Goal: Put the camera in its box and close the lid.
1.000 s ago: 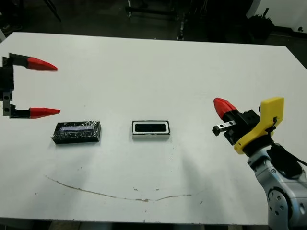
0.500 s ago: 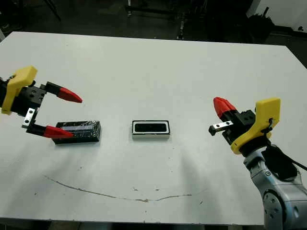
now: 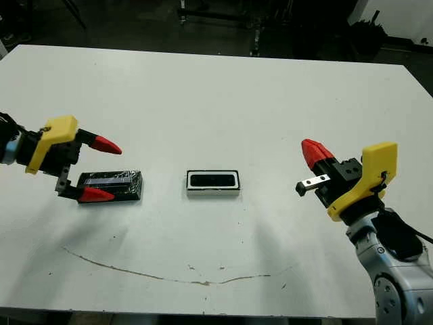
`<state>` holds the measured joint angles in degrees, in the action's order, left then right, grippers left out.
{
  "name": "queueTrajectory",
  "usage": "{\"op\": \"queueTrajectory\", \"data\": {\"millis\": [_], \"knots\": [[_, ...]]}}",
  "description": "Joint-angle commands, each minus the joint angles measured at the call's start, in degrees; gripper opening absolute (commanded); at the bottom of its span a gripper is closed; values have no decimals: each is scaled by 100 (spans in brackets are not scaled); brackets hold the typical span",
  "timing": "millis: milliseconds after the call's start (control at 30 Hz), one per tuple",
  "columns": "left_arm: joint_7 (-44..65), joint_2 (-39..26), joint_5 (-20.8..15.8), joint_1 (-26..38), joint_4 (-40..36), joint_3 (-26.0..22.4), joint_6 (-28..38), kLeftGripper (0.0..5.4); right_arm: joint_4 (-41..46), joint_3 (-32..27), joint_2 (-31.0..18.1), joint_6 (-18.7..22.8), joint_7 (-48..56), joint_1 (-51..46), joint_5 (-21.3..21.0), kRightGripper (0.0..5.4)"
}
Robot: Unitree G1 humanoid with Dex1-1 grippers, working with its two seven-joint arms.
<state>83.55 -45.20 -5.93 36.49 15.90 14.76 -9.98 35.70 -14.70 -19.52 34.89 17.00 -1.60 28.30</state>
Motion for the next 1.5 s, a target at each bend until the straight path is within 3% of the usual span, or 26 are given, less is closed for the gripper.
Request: {"op": "queueTrajectory", "data": {"millis": [33, 333, 567, 900, 1000, 1233, 1500], "knots": [[-26, -38, 245, -20, 84, 160, 27, 540, 32, -45, -71, 1, -32, -79, 18, 2], [-68, 115, 598, 29, 820, 289, 1248, 540, 31, -12, -109, -19, 15, -87, 29, 2], [-59, 127, 901, 153, 1082, 427, 1180, 540, 46, -24, -113, -57, 37, -130, 26, 2], [-166, 175, 955, 141, 1422, 371, 1318, 540, -18, -6, -136, -169, 120, -150, 10, 2], [-184, 197, 949, 144, 1441, 373, 1184, 540, -15, -7, -152, -165, 120, -161, -2, 2], [300, 292, 738, 336, 1518, 393, 102, 540, -17, -11, -137, -198, 88, -179, -28, 2], [542, 185, 961, 462, 1280, 577, -552, 448, -10, 26, -149, -284, 105, -208, -98, 0]]}}
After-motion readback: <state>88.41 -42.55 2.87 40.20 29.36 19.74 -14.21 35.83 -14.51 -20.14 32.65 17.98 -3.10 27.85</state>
